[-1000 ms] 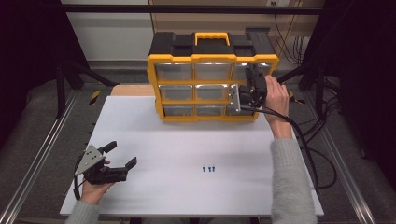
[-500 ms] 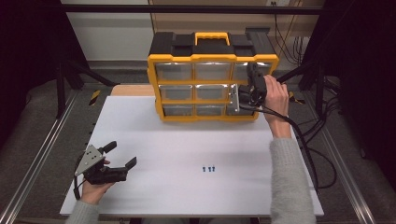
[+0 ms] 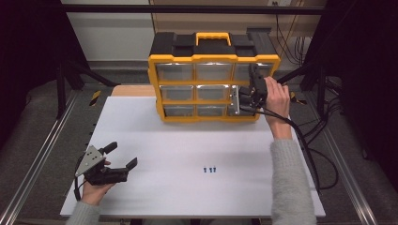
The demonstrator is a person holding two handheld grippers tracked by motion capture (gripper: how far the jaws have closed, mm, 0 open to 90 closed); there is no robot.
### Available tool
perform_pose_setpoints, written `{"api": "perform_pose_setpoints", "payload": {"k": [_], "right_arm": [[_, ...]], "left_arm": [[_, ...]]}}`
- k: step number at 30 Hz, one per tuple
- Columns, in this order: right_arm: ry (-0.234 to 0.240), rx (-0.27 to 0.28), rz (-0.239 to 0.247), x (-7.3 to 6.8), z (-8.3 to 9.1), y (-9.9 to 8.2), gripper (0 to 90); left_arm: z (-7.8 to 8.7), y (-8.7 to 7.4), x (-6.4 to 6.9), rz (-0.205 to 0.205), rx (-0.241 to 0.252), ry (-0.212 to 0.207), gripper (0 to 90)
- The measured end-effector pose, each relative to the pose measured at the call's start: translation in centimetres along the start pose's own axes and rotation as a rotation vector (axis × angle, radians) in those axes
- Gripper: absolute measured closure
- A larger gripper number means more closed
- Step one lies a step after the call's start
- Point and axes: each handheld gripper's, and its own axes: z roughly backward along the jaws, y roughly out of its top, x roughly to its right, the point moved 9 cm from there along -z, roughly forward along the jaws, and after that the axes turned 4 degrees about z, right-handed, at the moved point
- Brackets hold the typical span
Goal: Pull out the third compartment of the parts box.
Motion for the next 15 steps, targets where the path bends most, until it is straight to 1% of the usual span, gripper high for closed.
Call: {"api": "perform_pose_setpoints", "payload": {"k": [2,3,5,6,7,8,9,10,11,13,15], "right_arm": [[0.001,0.001,0.005,0.01,0.02,-0.01,82.6],[0.007,-0.009,-0.004,-0.07,0.11,-0.06,82.6],[0.000,0.005,0.010,0.03,0.11,0.01,82.8],[0.000,0.001,0.001,-0.01,0.20,-0.01,82.9],[-0.001,0.005,0.010,0.03,0.25,-0.03,83.0],[-0.001,0.001,0.006,0.01,0.35,-0.08,83.0],[0.001,0.008,0.017,0.03,0.40,-0.07,83.1],[-0.001,0.007,0.011,0.00,0.47,-0.09,83.2],[-0.001,0.012,0.021,0.05,0.49,-0.08,83.2],[0.002,0.003,0.010,0.01,0.63,-0.13,83.2],[-0.002,0.012,0.016,0.08,0.69,-0.07,83.2]], "left_arm": [[0.01,0.01,0.00,0.000,0.000,0.000,2.0],[0.02,0.01,0.01,0.002,0.000,0.000,2.0],[0.02,0.01,-0.01,0.003,0.001,0.000,2.0],[0.02,0.01,-0.01,0.003,0.001,0.001,2.0],[0.02,0.01,-0.01,0.003,0.001,0.001,2.0],[0.01,0.01,-0.01,0.003,0.000,0.001,2.0],[0.00,0.01,-0.01,0.000,0.000,0.001,2.0],[-0.01,0.00,0.00,0.000,-0.001,0.001,2.0],[-0.02,-0.01,0.02,-0.001,-0.001,0.001,2.0],[-0.01,0.00,0.03,-0.001,-0.001,0.001,2.0],[0.02,0.02,0.03,0.001,0.000,0.001,2.0]]}}
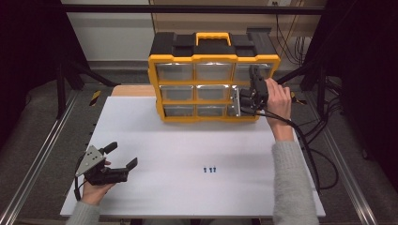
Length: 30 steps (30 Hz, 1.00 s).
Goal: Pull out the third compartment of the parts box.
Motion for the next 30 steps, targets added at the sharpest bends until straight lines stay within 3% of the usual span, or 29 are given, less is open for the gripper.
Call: {"api": "perform_pose_setpoints", "payload": {"k": [30], "right_arm": [[-0.040,0.012,0.012,0.3,2.4,-0.2,83.3]], "left_arm": [[0.0,0.1,0.2,-0.006,0.000,-0.004,2.0]]}}
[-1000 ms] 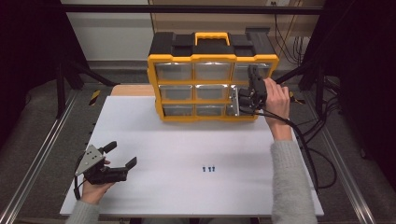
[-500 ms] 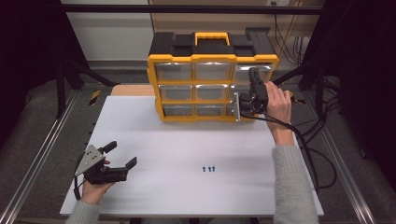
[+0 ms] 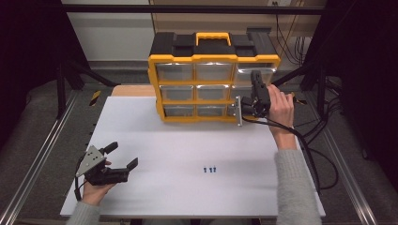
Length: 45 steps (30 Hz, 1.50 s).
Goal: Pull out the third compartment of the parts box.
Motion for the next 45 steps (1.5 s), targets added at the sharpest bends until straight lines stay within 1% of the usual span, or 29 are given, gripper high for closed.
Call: {"api": "perform_pose_setpoints", "payload": {"k": [13,18,20,22,25,27,37,45], "right_arm": [[-0.003,-0.007,-0.003,0.2,1.0,-0.1,83.3],[-0.005,0.000,0.004,0.3,1.4,-0.1,83.3],[-0.007,-0.002,-0.001,0.4,1.6,-0.1,83.4],[-0.002,0.002,0.005,0.4,1.7,-0.1,83.4],[-0.006,0.001,-0.001,0.4,1.9,-0.1,83.6],[-0.003,0.003,0.010,0.4,2.1,-0.1,84.4],[-0.004,0.008,0.016,0.5,2.4,-0.2,84.6],[-0.008,0.009,0.021,0.7,3.0,-0.2,84.6]], "left_arm": [[0.0,0.0,0.1,0.002,0.001,-0.001,2.0],[0.0,0.1,0.0,0.003,0.003,0.000,2.0],[0.0,0.1,0.0,0.003,0.003,0.001,2.0],[0.0,0.1,0.0,0.003,0.003,0.001,2.0],[0.0,0.1,0.0,0.002,0.002,0.000,2.0],[0.0,0.1,0.1,0.002,0.002,0.000,2.0],[0.0,0.1,0.1,0.002,0.003,0.000,2.0],[0.0,0.1,0.1,0.000,0.003,-0.001,2.0]]}}
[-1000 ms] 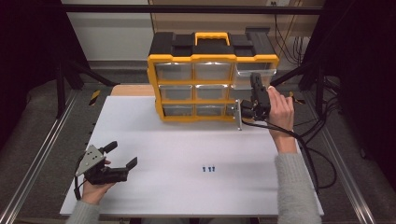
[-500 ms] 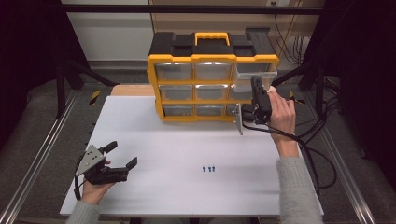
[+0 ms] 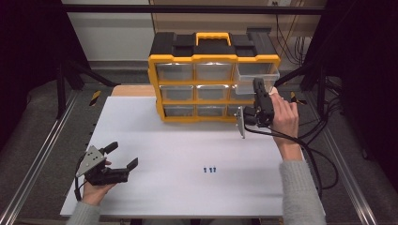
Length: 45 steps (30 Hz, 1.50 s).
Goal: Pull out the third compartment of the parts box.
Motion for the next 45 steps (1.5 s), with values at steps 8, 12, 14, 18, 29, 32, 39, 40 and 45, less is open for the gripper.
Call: {"api": "perform_pose_setpoints", "payload": {"k": [8,12,14,18,29,32,39,40,45], "right_arm": [[-0.004,0.007,0.003,0.1,0.5,0.0,84.6],[-0.005,0.010,0.000,0.2,0.7,0.0,84.6],[-0.003,0.010,-0.001,0.2,0.8,-0.1,84.6],[-0.004,0.012,0.002,0.2,1.1,-0.1,84.7],[-0.007,0.018,0.011,0.6,1.9,-0.2,84.8],[-0.007,0.020,0.017,0.7,2.2,-0.2,84.8],[-0.005,0.019,0.010,0.7,2.8,-0.2,84.7],[-0.002,0.016,0.010,0.7,2.9,-0.2,84.8],[-0.002,0.024,0.015,0.8,3.2,-0.2,84.8]], "left_arm": [[0.0,0.0,0.0,0.000,-0.002,-0.001,2.0],[0.0,0.0,0.0,-0.001,-0.002,-0.001,2.0],[0.0,0.0,0.0,-0.001,-0.003,0.000,2.0],[0.0,0.0,0.0,-0.001,-0.003,-0.001,2.0],[0.0,0.0,0.1,0.000,0.000,-0.002,2.0],[0.0,0.0,0.1,0.000,-0.001,-0.002,2.0],[-0.1,0.0,0.2,-0.001,-0.003,-0.003,2.0],[-0.1,0.0,0.2,-0.001,-0.003,-0.003,2.0],[-0.1,0.0,0.2,-0.003,-0.004,-0.004,2.0]]}}
